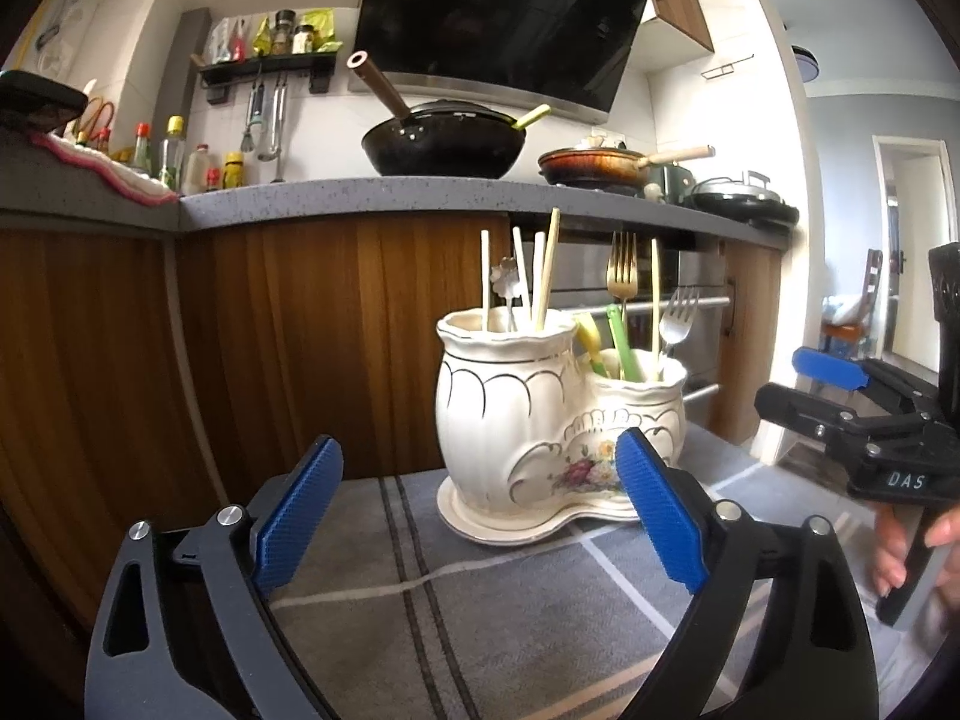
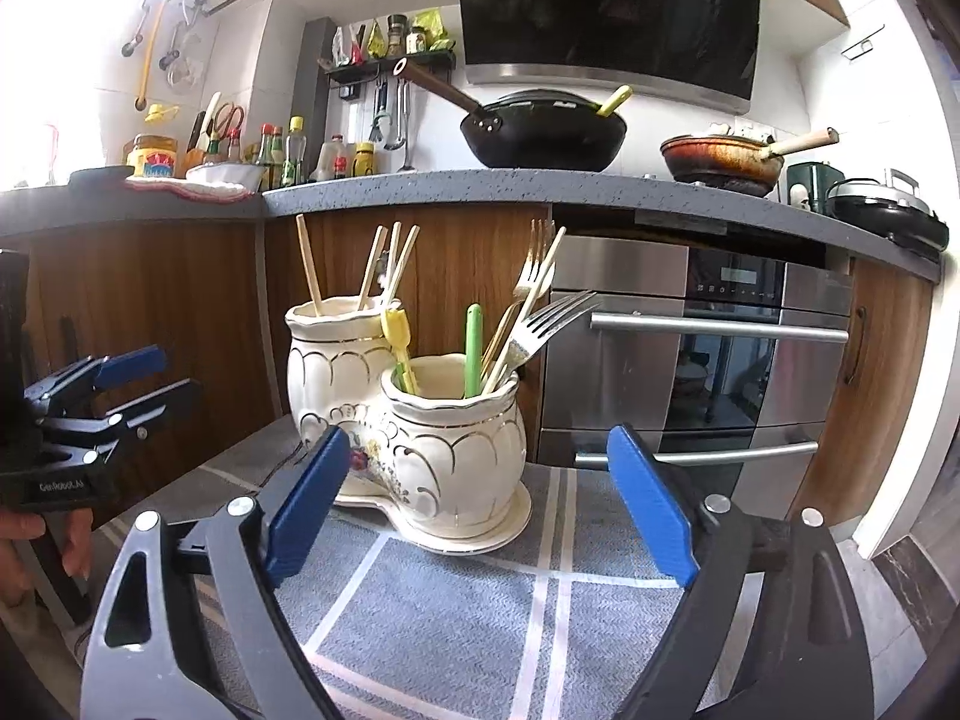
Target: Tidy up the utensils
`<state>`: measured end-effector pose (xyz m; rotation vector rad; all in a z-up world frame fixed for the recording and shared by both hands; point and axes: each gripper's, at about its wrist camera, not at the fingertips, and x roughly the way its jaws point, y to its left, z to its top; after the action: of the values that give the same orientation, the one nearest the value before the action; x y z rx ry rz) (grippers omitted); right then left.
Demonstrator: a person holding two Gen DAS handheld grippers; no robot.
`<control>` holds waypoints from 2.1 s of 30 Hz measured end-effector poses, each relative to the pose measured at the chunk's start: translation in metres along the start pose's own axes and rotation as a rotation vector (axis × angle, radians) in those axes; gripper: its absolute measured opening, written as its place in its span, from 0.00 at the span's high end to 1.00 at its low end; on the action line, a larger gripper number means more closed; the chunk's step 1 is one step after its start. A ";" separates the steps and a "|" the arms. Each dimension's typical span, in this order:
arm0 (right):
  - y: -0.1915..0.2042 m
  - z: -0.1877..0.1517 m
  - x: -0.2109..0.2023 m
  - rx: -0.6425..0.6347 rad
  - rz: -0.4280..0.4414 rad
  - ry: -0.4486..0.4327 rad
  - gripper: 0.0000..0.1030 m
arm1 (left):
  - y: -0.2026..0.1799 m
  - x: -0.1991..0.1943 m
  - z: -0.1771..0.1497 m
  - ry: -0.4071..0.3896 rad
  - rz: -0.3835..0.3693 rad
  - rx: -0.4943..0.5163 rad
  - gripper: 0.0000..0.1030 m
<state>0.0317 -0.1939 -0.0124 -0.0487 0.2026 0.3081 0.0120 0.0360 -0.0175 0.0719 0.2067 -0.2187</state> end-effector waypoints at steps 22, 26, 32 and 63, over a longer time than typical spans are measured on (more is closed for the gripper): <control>-0.007 -0.004 0.007 0.028 -0.029 0.033 0.16 | 0.001 0.000 0.000 -0.002 -0.002 -0.005 0.08; -0.007 -0.003 0.004 0.026 -0.034 0.022 0.16 | 0.001 -0.001 0.000 -0.005 0.002 -0.005 0.08; -0.007 -0.004 0.003 0.026 -0.042 0.016 0.16 | 0.000 -0.002 0.000 -0.006 0.004 -0.005 0.08; -0.008 -0.004 0.004 0.029 -0.048 0.025 0.15 | 0.002 0.001 -0.001 0.019 0.020 -0.015 0.05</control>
<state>0.0373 -0.2004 -0.0169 -0.0291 0.2304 0.2563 0.0136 0.0373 -0.0188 0.0614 0.2264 -0.1968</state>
